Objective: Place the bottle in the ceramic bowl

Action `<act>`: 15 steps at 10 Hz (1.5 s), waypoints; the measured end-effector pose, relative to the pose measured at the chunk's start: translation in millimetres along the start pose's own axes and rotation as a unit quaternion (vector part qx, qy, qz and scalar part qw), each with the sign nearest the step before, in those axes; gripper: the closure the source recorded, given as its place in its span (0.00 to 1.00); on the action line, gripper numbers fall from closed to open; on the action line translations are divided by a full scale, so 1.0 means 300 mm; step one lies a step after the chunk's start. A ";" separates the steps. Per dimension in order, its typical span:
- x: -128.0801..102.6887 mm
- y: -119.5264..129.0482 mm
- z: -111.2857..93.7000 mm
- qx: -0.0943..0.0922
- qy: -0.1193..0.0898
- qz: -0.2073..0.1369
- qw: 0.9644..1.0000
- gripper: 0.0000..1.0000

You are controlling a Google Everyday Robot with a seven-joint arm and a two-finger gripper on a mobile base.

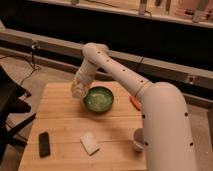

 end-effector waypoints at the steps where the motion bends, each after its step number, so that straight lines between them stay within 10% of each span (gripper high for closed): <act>1: 0.004 0.007 -0.003 0.001 -0.001 0.002 1.000 0.99; 15: 0.035 0.070 -0.037 0.023 -0.008 0.015 1.000 0.99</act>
